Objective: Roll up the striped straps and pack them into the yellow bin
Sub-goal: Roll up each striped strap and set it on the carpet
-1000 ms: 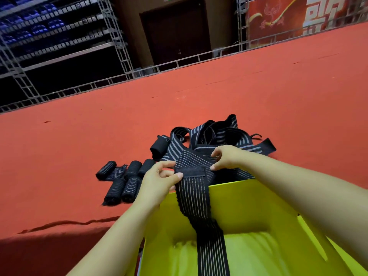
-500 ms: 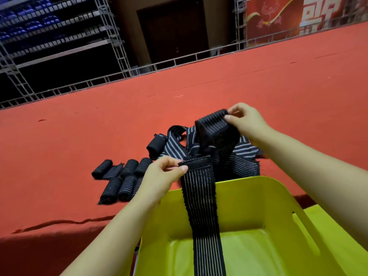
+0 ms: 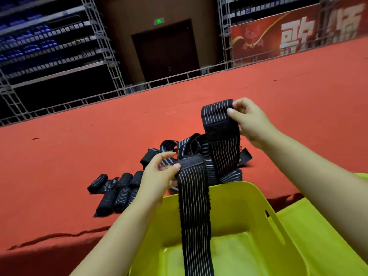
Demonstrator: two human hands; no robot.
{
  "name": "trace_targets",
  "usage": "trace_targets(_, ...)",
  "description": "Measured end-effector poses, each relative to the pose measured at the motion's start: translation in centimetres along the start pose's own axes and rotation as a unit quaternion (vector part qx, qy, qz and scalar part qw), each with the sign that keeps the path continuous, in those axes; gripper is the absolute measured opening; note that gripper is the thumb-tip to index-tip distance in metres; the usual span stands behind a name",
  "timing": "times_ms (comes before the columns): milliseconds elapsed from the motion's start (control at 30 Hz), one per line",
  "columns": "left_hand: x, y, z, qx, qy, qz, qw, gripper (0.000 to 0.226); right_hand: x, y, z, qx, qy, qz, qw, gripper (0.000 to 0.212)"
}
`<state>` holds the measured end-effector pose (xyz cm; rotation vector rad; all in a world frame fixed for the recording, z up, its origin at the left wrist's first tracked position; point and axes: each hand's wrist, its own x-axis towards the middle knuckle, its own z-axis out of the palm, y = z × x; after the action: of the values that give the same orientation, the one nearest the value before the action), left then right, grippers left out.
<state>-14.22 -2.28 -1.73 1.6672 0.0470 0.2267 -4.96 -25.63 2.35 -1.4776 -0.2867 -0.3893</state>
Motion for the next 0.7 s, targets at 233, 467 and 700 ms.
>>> trace_targets(233,-1.9,0.7,0.5,-0.029,0.025,-0.024,0.999,0.025,-5.9,-5.0,-0.3,0.121,-0.076,-0.004,0.990,0.015)
trace_targets(467,-6.3,1.0,2.2,-0.193,0.007,-0.059,0.979,0.017,-13.0,-5.6,0.2,0.139,-0.156,0.012,0.978,0.010)
trace_targets(700,-9.4,0.8,2.1,-0.214,-0.005,-0.032,0.976,0.018,-18.8,-1.8,0.5,0.091,-0.264,0.013,0.960,0.017)
